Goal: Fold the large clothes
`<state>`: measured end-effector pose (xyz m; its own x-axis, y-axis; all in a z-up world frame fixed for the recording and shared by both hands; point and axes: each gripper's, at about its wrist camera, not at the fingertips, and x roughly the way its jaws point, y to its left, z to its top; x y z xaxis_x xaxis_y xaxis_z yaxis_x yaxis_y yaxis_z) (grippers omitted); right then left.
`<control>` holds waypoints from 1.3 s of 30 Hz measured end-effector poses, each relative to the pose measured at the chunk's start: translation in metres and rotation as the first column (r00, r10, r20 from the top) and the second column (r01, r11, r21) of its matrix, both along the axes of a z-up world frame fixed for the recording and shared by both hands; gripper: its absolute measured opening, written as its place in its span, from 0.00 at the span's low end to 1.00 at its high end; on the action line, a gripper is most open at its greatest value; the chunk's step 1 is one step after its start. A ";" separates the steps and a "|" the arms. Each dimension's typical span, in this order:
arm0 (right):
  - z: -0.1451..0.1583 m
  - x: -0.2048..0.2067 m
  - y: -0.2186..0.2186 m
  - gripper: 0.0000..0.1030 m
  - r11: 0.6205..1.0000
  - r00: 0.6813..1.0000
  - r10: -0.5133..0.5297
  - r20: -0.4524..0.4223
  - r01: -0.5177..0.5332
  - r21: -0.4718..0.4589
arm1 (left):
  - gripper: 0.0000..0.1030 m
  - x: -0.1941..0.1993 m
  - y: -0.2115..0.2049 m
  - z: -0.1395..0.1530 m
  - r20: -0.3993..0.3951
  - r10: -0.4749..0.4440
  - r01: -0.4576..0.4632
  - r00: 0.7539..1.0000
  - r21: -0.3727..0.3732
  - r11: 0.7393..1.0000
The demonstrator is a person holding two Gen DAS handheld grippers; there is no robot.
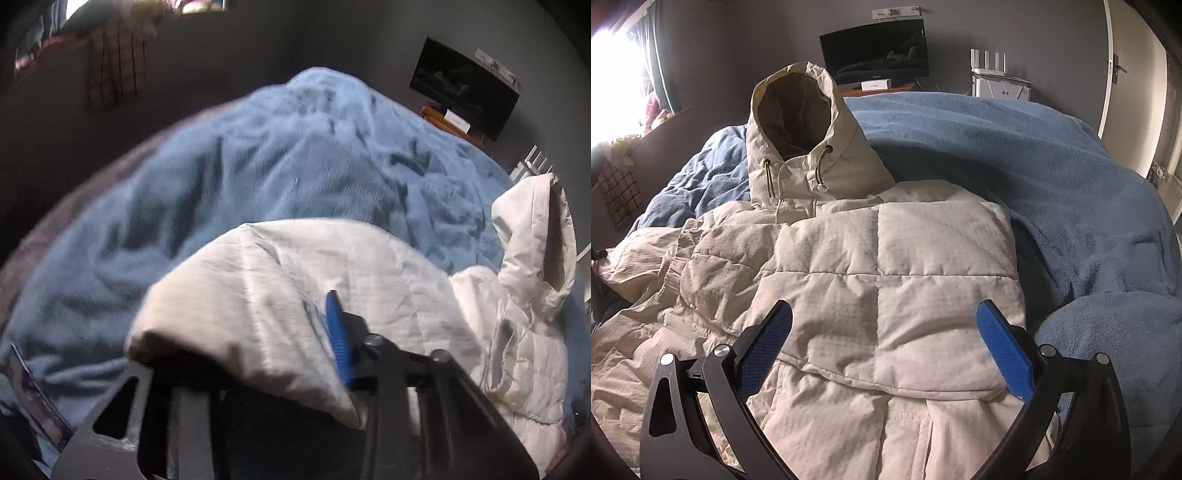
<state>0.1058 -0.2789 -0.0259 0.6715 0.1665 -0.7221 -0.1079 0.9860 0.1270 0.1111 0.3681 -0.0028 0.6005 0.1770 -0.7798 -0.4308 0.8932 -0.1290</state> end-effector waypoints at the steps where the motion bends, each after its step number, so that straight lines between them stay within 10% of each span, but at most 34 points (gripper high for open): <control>1: 0.000 0.000 -0.001 0.93 1.000 1.000 -0.001 0.002 0.001 0.004 | 0.25 -0.001 -0.005 0.010 0.031 -0.005 0.005 0.999 0.011 1.000; 8: -0.001 0.002 -0.015 0.93 0.999 1.000 -0.028 0.007 0.028 0.038 | 0.18 0.000 -0.094 0.089 0.233 -0.189 0.166 0.954 0.118 0.979; 15: 0.003 0.000 -0.042 0.93 0.992 0.992 -0.114 0.052 0.111 0.052 | 0.16 0.007 -0.240 0.129 0.273 -0.511 0.445 0.815 0.269 0.854; 28: -0.015 0.006 -0.057 0.93 0.983 0.991 -0.137 -0.011 0.137 0.120 | 0.18 0.032 -0.398 0.014 -0.048 -0.746 0.726 0.665 0.279 0.629; 33: -0.018 0.008 -0.051 0.93 0.988 0.994 -0.112 -0.015 0.113 0.105 | 0.39 0.031 -0.416 -0.030 -0.140 -0.798 0.805 0.586 0.205 0.556; 35: -0.018 0.009 -0.051 0.93 0.989 0.994 -0.111 -0.018 0.112 0.101 | 0.79 0.026 -0.423 -0.036 -0.154 -0.832 0.845 0.533 0.140 0.516; 39: -0.017 0.006 -0.052 0.93 0.988 0.993 -0.114 -0.017 0.115 0.106 | 0.91 0.009 -0.423 -0.034 -0.181 -0.862 0.881 0.473 0.119 0.458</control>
